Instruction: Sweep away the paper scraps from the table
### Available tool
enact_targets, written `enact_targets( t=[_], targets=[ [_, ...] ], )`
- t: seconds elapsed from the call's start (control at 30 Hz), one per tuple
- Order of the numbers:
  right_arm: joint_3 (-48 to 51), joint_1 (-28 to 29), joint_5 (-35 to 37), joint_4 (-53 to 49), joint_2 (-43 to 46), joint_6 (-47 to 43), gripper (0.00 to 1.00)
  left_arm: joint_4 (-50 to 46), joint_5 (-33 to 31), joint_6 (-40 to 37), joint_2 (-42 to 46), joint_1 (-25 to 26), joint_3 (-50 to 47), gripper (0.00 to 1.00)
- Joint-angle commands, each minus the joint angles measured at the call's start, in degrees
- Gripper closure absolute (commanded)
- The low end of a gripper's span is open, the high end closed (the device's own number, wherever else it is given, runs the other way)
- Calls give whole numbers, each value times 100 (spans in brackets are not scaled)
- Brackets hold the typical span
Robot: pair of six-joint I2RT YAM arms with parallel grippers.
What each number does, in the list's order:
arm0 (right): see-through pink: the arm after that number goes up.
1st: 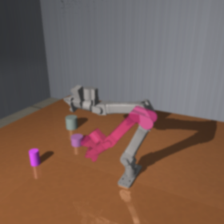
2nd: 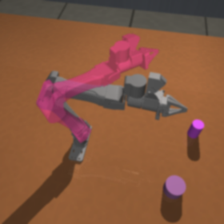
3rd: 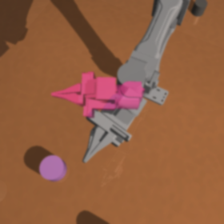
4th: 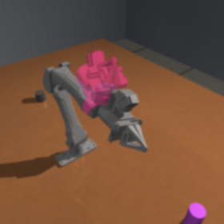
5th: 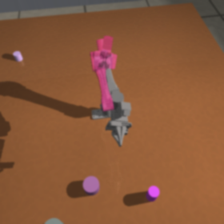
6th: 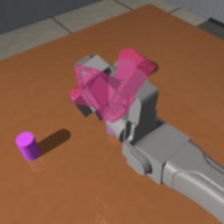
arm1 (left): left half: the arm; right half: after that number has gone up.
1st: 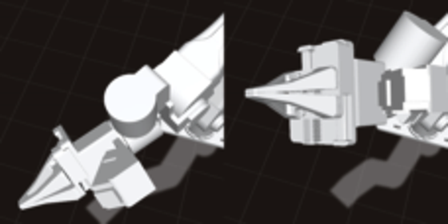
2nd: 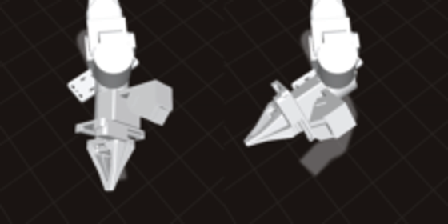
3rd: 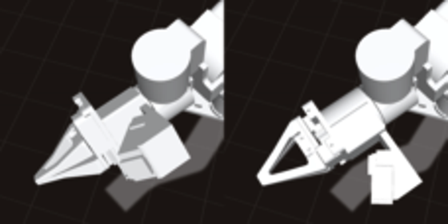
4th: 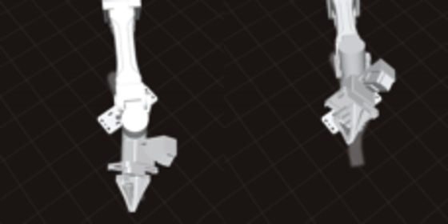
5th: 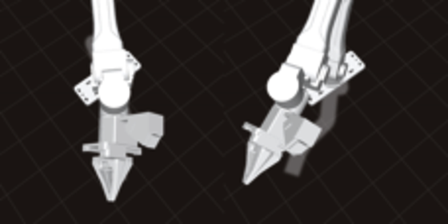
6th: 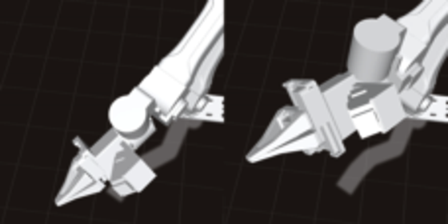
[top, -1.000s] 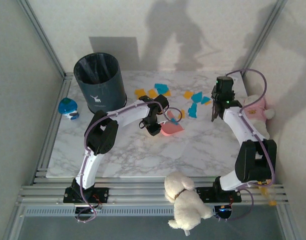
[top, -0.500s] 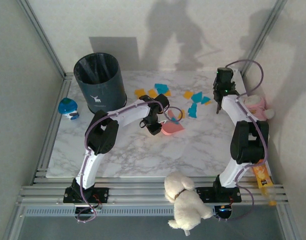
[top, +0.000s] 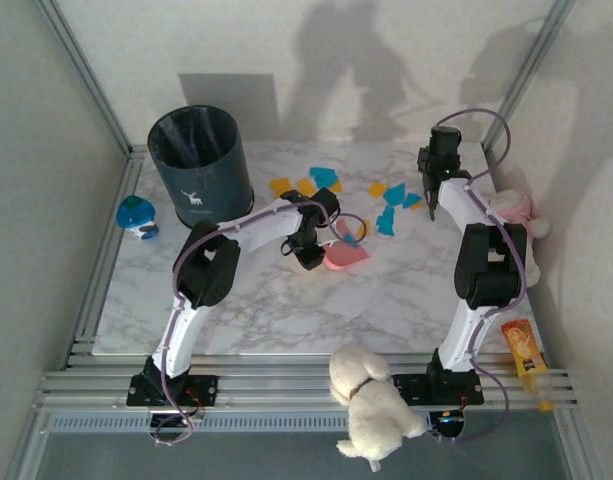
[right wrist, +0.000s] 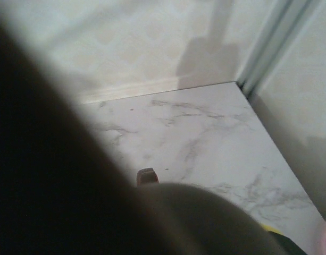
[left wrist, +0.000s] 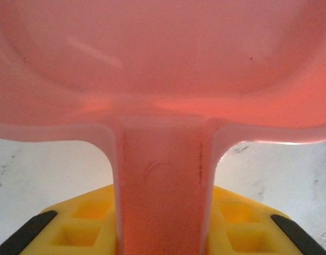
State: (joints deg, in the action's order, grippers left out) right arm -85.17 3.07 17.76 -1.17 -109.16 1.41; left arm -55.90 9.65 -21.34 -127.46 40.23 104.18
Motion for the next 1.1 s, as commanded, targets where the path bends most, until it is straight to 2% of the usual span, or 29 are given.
enact_targets(
  t=[0.0, 0.17, 0.3, 0.6, 1.07],
  targets=[
    [-282, -8, -830, -83, -266, -272, 100, -262, -185, 61, -113, -61, 139, 100],
    [-359, 63, -1624, -449, -266, -577, 100, -270, -159, 69, -130, -60, 148, 100],
    [-202, 213, -1861, -634, -99, -872, 100, -282, -172, 69, -156, -59, 153, 100],
    [574, 552, -1835, -793, 600, -951, 100, -313, -130, 66, -166, -51, 208, 100],
    [1434, 1246, -1229, -1058, 1496, -720, 100, -382, -77, 163, -183, -33, 191, 100]
  ],
)
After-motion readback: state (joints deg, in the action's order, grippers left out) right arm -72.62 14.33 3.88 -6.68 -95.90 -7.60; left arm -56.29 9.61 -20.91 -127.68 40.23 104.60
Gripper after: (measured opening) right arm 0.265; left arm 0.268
